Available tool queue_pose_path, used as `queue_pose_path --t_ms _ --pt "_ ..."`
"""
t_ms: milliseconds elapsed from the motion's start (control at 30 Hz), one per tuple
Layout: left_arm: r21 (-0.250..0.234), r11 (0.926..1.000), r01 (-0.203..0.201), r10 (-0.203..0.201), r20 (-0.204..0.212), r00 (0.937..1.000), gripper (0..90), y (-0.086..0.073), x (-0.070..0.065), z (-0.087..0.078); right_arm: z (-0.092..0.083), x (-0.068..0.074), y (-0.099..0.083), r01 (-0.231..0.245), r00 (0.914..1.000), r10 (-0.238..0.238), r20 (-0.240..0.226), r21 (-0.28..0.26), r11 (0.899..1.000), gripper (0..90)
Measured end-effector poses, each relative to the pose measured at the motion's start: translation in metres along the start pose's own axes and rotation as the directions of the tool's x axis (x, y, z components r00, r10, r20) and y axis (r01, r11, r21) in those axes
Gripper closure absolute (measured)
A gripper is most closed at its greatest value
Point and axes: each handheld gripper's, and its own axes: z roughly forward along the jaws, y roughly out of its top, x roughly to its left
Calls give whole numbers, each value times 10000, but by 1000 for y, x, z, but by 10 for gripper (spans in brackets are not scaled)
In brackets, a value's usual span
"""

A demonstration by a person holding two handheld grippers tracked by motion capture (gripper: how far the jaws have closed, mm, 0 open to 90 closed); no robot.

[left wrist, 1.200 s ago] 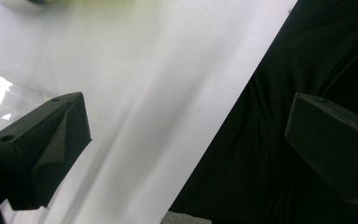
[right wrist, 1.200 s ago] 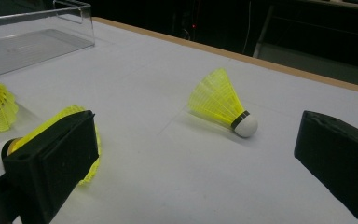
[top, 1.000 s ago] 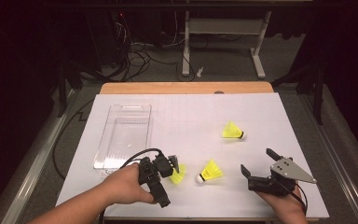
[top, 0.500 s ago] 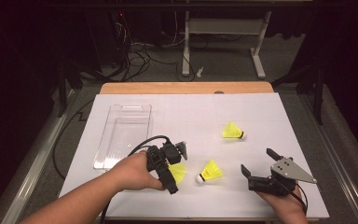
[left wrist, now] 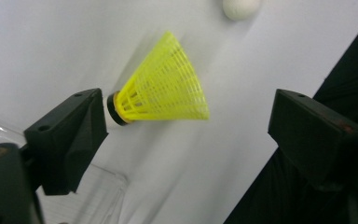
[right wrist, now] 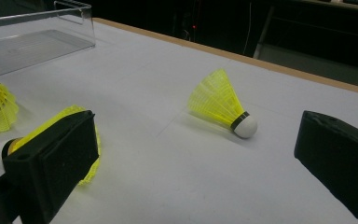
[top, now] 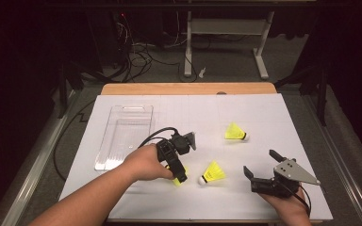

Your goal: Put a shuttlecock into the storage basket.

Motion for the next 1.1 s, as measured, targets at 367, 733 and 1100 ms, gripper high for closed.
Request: queue_pose_path --t_ms 367,733,1100 --pt "274 9996 89 -76 -493 9988 330 16 6 22 0 0 0 -1 10000 1 -21 0 10000 2" --pt "561 9984 12 40 -917 9958 494 18 8 31 1 0 0 0 10000 0 -58 5 10000 2" --pt "528 9984 -188 242 -1036 9943 638 22 5 34 1 0 0 -8 10000 8 -51 0 10000 2"
